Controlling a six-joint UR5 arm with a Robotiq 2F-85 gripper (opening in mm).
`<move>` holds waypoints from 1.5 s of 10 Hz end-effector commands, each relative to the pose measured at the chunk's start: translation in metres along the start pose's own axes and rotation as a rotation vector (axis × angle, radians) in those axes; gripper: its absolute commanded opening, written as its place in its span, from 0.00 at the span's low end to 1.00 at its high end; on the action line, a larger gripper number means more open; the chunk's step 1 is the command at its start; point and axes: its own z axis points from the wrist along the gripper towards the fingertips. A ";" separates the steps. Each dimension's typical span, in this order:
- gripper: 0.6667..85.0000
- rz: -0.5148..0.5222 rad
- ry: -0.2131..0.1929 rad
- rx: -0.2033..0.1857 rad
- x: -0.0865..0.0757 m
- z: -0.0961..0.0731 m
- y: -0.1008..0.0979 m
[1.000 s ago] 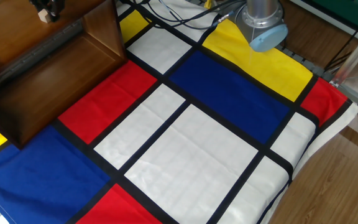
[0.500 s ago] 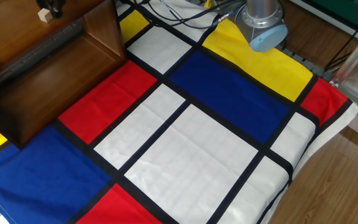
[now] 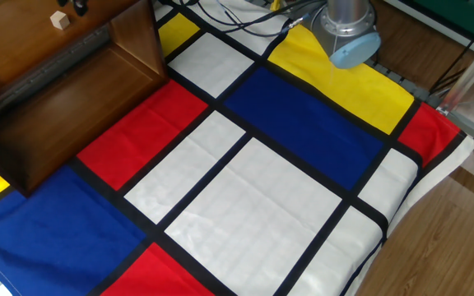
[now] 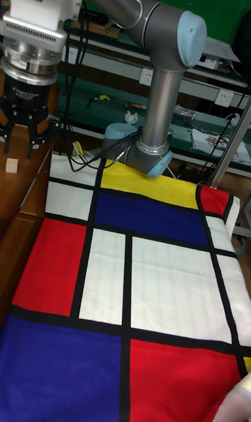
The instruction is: Put the object on the shelf
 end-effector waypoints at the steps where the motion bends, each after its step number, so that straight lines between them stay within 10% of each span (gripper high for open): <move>1: 0.48 0.011 -0.006 0.012 0.006 -0.009 0.007; 15: 0.51 0.150 -0.062 0.042 0.007 0.029 0.116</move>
